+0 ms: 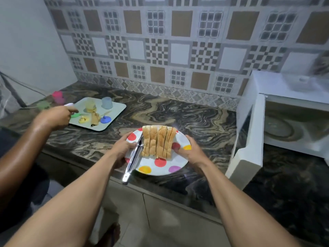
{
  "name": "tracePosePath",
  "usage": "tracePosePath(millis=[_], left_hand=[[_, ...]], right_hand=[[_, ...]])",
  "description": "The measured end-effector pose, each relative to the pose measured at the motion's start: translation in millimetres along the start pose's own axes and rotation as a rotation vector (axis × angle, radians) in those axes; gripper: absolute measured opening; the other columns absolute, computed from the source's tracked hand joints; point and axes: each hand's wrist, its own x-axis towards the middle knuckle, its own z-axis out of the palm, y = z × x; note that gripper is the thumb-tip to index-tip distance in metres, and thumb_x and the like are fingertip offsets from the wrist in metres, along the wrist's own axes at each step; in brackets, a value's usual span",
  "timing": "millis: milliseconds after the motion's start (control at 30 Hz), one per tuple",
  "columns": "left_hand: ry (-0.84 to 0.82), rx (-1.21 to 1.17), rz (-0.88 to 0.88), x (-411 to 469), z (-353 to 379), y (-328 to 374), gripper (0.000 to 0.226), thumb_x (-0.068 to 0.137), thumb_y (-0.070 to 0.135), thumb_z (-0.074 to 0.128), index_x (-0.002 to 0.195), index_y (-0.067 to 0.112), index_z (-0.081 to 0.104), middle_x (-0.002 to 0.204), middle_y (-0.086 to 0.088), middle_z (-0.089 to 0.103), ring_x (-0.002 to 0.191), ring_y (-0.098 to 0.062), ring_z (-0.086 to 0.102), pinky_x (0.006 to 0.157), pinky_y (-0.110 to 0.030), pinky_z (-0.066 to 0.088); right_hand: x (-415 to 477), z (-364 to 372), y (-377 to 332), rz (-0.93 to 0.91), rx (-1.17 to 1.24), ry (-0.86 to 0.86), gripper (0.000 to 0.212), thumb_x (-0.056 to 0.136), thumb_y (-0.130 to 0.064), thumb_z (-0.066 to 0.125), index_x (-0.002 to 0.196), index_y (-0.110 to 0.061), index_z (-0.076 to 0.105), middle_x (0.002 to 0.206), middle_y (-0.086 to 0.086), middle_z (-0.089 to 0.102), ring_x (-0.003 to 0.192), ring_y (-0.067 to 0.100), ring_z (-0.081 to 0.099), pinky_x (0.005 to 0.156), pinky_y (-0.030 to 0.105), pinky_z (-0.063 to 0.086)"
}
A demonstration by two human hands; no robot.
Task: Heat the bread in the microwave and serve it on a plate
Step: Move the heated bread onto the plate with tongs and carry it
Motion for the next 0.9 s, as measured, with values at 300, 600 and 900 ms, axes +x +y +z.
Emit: tracePosePath(millis=[300, 600, 900], left_hand=[[-0.103, 0.157, -0.022, 110, 16, 5, 0.057, 0.088, -0.007, 0.059, 0.125, 0.036, 0.058, 0.121, -0.012, 0.069, 0.111, -0.036, 0.065, 0.101, -0.056, 0.049], [-0.206, 0.304, 0.069, 192, 45, -15, 0.058, 0.075, 0.005, 0.061, 0.125, 0.035, 0.057, 0.118, -0.004, 0.07, 0.112, -0.029, 0.064, 0.104, -0.044, 0.048], [-0.116, 0.526, 0.153, 216, 62, -8, 0.05, 0.087, 0.0, 0.056, 0.13, 0.025, 0.062, 0.107, 0.004, 0.069, 0.103, -0.021, 0.065, 0.089, -0.026, 0.047]], right_hand=[[65, -10, 31, 0.146, -0.008, 0.196, 0.06, 0.085, 0.007, 0.071, 0.134, -0.008, 0.04, 0.105, 0.0, 0.06, 0.084, 0.004, 0.06, 0.055, 0.012, 0.05], [111, -16, 66, 0.226, -0.107, 0.374, 0.056, 0.079, 0.005, 0.075, 0.123, -0.021, 0.051, 0.11, 0.0, 0.067, 0.094, 0.016, 0.066, 0.062, 0.016, 0.05], [136, -17, 70, 0.281, -0.292, 0.437, 0.059, 0.078, -0.005, 0.078, 0.13, -0.02, 0.053, 0.113, -0.002, 0.066, 0.099, 0.017, 0.063, 0.075, 0.027, 0.049]])
